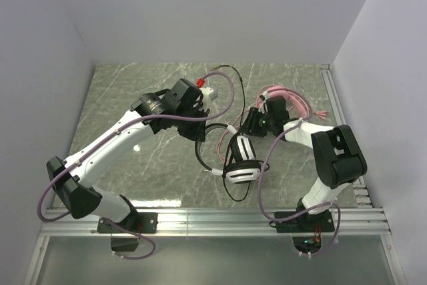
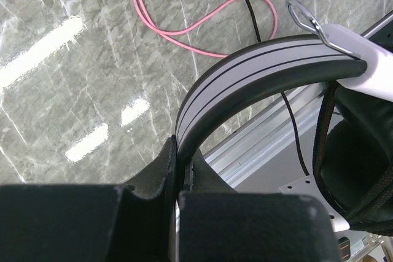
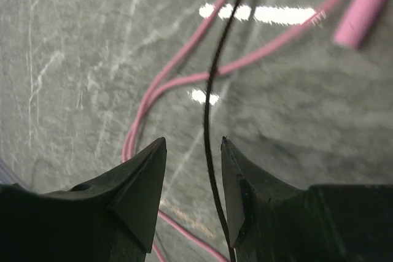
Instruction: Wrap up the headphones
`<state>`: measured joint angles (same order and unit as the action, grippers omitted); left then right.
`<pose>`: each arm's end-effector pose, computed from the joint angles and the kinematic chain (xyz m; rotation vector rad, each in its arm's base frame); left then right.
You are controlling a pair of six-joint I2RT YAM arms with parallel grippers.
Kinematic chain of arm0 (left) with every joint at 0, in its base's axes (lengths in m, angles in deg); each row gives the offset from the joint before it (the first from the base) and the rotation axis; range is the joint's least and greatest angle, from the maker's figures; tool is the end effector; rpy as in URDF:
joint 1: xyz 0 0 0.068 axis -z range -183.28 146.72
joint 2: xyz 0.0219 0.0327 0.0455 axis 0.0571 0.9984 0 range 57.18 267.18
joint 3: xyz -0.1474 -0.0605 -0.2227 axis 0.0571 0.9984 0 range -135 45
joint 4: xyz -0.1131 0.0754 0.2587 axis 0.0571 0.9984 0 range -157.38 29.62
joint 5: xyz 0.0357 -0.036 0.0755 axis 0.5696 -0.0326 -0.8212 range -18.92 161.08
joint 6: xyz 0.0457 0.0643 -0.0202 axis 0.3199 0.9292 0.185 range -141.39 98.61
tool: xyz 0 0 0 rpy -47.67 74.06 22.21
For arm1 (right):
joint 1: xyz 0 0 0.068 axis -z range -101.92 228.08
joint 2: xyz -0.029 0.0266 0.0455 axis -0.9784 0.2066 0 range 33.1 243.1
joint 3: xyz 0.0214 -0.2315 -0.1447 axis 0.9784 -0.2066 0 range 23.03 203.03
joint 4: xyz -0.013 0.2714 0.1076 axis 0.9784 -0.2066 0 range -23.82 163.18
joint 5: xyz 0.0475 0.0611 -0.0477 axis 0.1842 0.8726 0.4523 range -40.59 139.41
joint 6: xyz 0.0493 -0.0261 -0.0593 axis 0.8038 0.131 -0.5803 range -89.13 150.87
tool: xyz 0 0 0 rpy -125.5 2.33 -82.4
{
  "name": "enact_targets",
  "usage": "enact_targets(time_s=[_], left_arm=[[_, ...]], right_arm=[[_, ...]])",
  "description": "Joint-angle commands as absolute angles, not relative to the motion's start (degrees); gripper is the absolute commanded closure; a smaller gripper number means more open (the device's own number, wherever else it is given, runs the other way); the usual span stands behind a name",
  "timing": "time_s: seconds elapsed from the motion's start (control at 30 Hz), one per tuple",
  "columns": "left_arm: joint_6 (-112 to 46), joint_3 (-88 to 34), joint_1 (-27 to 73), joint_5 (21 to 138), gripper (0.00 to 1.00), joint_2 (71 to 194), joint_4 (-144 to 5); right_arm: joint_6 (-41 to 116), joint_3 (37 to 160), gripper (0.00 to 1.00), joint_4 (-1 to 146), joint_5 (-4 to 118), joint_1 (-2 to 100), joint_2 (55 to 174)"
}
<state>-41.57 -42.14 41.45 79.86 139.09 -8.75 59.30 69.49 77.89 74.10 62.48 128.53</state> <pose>0.2336 -0.2466 0.3455 0.6198 2.5375 -0.6326 0.3500 0.1284 0.1109 0.0482 2.4255 0.8718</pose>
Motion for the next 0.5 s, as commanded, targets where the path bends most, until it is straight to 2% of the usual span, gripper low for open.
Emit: enact_targets(time_s=[0.0, 0.27, 0.47], left_arm=[[-42.1, -43.4, 41.5, 83.4, 1.00, 135.9, -11.6], [-42.3, -43.3, 41.5, 83.7, 1.00, 136.5, -11.7], [-42.1, -43.7, 41.5, 83.7, 1.00, 136.2, -11.6]], right_arm=[[57.8, 74.4, 0.52, 78.7, 71.2, 60.5, 129.6], [56.7, 76.6, 0.53, 75.5, 63.4, 57.8, 132.5], [56.1, 77.3, 0.53, 74.7, 62.2, 57.7, 134.4]])
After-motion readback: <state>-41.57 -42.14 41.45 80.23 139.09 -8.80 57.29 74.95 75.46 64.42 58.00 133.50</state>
